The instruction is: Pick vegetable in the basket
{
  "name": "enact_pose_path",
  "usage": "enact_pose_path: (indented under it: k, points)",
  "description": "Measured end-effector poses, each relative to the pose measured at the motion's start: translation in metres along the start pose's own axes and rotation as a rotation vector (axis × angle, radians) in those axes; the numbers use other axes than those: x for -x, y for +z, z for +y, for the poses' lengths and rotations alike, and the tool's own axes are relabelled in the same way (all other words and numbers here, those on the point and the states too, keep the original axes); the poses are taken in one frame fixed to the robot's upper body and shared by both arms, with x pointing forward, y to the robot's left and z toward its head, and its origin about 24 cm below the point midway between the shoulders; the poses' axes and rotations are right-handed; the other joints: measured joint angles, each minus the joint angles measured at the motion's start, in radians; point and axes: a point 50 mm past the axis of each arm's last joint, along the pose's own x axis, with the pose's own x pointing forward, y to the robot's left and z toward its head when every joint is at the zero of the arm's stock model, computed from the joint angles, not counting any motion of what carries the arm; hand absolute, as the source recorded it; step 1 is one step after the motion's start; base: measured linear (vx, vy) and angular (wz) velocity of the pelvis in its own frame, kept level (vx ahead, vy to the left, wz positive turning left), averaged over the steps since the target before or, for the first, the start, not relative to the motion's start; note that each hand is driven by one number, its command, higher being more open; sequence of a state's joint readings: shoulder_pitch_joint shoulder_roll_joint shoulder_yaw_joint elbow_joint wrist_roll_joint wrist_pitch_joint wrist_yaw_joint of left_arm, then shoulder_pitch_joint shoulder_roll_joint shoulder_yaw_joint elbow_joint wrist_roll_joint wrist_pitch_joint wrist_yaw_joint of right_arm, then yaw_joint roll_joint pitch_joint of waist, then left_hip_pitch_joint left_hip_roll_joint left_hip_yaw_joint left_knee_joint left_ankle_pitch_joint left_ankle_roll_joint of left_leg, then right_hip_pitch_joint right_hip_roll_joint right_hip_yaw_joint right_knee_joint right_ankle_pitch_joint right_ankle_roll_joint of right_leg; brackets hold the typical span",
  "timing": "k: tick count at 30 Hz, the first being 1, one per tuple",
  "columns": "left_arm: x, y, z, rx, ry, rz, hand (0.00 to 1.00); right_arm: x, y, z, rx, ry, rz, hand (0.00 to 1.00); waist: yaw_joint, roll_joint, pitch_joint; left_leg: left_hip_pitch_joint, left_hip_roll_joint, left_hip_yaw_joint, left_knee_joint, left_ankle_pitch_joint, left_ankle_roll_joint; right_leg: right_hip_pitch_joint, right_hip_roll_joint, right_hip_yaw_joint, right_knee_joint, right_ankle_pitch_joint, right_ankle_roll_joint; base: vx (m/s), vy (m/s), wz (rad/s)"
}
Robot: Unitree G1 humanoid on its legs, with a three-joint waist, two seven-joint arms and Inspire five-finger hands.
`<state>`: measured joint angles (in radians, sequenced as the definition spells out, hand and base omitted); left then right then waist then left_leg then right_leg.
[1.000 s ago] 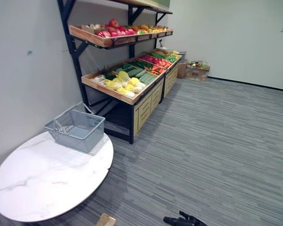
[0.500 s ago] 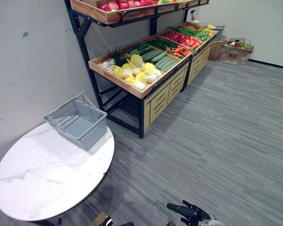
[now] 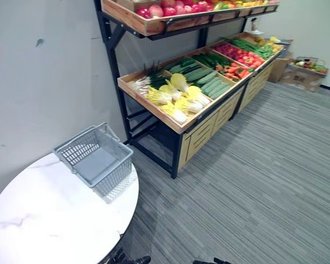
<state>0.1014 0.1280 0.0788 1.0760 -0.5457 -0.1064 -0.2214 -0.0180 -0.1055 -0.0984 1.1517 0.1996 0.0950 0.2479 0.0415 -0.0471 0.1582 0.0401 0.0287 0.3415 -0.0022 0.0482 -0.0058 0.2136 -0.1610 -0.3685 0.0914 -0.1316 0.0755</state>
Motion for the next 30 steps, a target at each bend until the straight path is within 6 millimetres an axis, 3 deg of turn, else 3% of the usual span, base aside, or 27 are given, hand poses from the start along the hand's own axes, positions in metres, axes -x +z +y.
enact_pose_path:
  k: [7,9,10,11,12,13,14,15,17,19,21,22,23,24,27,28,30]
  points:
    - [0.001,-0.001,0.003,-0.031,0.006,0.023,1.00,0.000,0.000,0.002,-0.034,-0.008,-0.027,1.00,-0.018,0.001,0.001,0.064,-0.029,-0.018,-0.092,0.025,-0.008,0.008,-0.025,-0.024,0.073,-0.010,0.017,0.07,0.071,0.13]
    - [0.001,-0.003,0.002,-0.032,0.000,0.032,1.00,-0.001,0.006,0.001,-0.034,-0.009,-0.042,1.00,-0.028,0.005,0.003,0.068,-0.038,-0.040,-0.092,0.006,0.017,-0.030,-0.060,-0.049,0.219,-0.030,0.049,0.00,0.081,0.45]
    - [0.000,-0.003,0.001,-0.036,-0.003,0.034,1.00,0.000,0.008,-0.001,-0.031,-0.014,-0.046,1.00,-0.029,0.009,0.005,0.072,-0.039,-0.052,-0.092,0.000,0.024,-0.047,-0.073,-0.049,0.278,-0.030,0.050,0.00,0.119,0.61]
    - [0.001,-0.003,0.001,-0.021,-0.005,0.031,1.00,0.000,0.010,-0.003,-0.031,-0.019,-0.057,1.00,-0.029,0.008,0.010,0.086,-0.052,-0.082,-0.092,-0.007,0.033,-0.086,-0.114,-0.047,0.421,-0.023,0.060,0.01,0.091,0.58]
    - [0.001,-0.002,0.002,-0.021,-0.006,0.028,1.00,0.000,0.011,-0.003,-0.032,-0.020,-0.066,1.00,-0.028,-0.001,0.012,0.094,-0.059,-0.105,-0.092,-0.015,0.039,-0.109,-0.134,-0.040,0.498,-0.014,0.051,0.02,0.075,0.78]
    - [0.001,0.000,0.003,-0.025,-0.007,0.023,1.00,0.001,0.014,-0.003,-0.044,-0.019,-0.085,1.00,-0.030,-0.010,0.015,0.104,-0.074,-0.146,-0.092,-0.022,0.051,-0.150,-0.162,-0.011,0.620,0.021,-0.004,0.04,0.048,1.09]
    - [0.001,-0.002,0.005,-0.033,-0.004,0.035,1.00,0.001,0.018,-0.004,-0.050,-0.022,-0.108,1.00,-0.047,-0.006,0.019,0.117,-0.076,-0.207,-0.088,-0.026,0.064,-0.202,-0.148,0.057,0.700,-0.036,-0.027,0.07,0.046,1.55]
    - [0.002,-0.003,0.006,-0.036,-0.002,0.049,1.00,0.001,0.018,-0.002,-0.049,-0.018,-0.111,1.00,-0.051,0.001,0.019,0.117,-0.067,-0.269,-0.087,-0.027,0.073,-0.236,-0.099,0.123,0.677,-0.108,-0.015,0.05,0.016,1.49]
    - [0.001,-0.003,0.006,-0.014,-0.001,0.069,1.00,0.000,0.023,0.000,-0.046,-0.012,-0.129,1.00,-0.051,0.010,0.023,0.118,-0.058,-0.360,-0.086,-0.027,0.083,-0.292,-0.027,0.212,0.577,-0.144,-0.011,0.03,-0.014,1.39]
    - [0.002,-0.005,0.007,0.003,0.005,0.082,1.00,0.000,0.026,0.003,-0.040,-0.005,-0.137,1.00,-0.049,0.019,0.023,0.128,-0.051,-0.413,-0.083,-0.035,0.086,-0.322,0.020,0.279,0.470,-0.136,0.001,0.03,-0.043,1.10]
    - [0.006,-0.012,0.013,0.004,0.021,0.107,1.00,-0.002,0.030,0.006,-0.024,0.001,-0.141,1.00,-0.048,0.033,0.027,0.120,-0.028,-0.462,-0.027,-0.092,0.071,-0.348,0.086,0.396,0.261,-0.074,0.034,0.05,-0.103,0.96]
    - [0.007,-0.013,0.015,0.010,0.028,0.113,1.00,-0.002,0.029,0.007,-0.025,0.000,-0.139,1.00,-0.048,0.031,0.027,0.115,-0.026,-0.461,-0.004,-0.114,0.065,-0.349,0.092,0.417,0.209,-0.047,0.042,0.10,-0.141,0.80]
    - [0.009,-0.013,0.021,0.003,0.042,0.122,1.00,-0.002,0.026,0.008,-0.027,0.001,-0.126,1.00,-0.048,0.011,0.026,0.108,-0.026,-0.435,0.041,-0.157,0.051,-0.342,0.084,0.438,0.127,0.012,0.052,0.20,-0.211,0.93]
    - [0.011,-0.007,0.031,-0.026,0.067,0.117,1.00,-0.004,0.017,0.011,-0.035,0.005,-0.092,1.00,-0.046,-0.049,0.011,0.100,-0.031,-0.361,0.088,-0.198,0.006,-0.322,0.039,0.436,0.087,0.161,0.046,0.31,-0.311,0.88]
    - [0.009,-0.012,0.023,-0.018,0.060,0.121,1.00,-0.002,0.019,0.002,-0.006,-0.020,-0.074,1.00,-0.042,-0.002,0.008,0.084,0.025,-0.329,0.122,-0.222,-0.039,-0.307,0.071,0.387,0.093,0.139,0.023,0.25,-0.204,0.46]
    - [0.008,-0.013,0.018,-0.005,0.044,0.114,1.00,-0.001,0.020,-0.001,0.006,-0.027,-0.067,1.00,-0.042,0.027,0.002,0.083,0.046,-0.343,0.113,-0.225,-0.050,-0.298,0.086,0.363,0.080,0.130,0.012,0.29,-0.168,0.58]
    - [0.006,-0.013,0.013,0.015,0.025,0.102,1.00,-0.001,0.020,-0.002,0.043,-0.031,-0.057,1.00,-0.043,0.040,-0.005,0.081,0.066,-0.356,0.082,-0.208,-0.076,-0.294,0.099,0.323,0.074,0.117,0.001,0.26,-0.147,0.50]
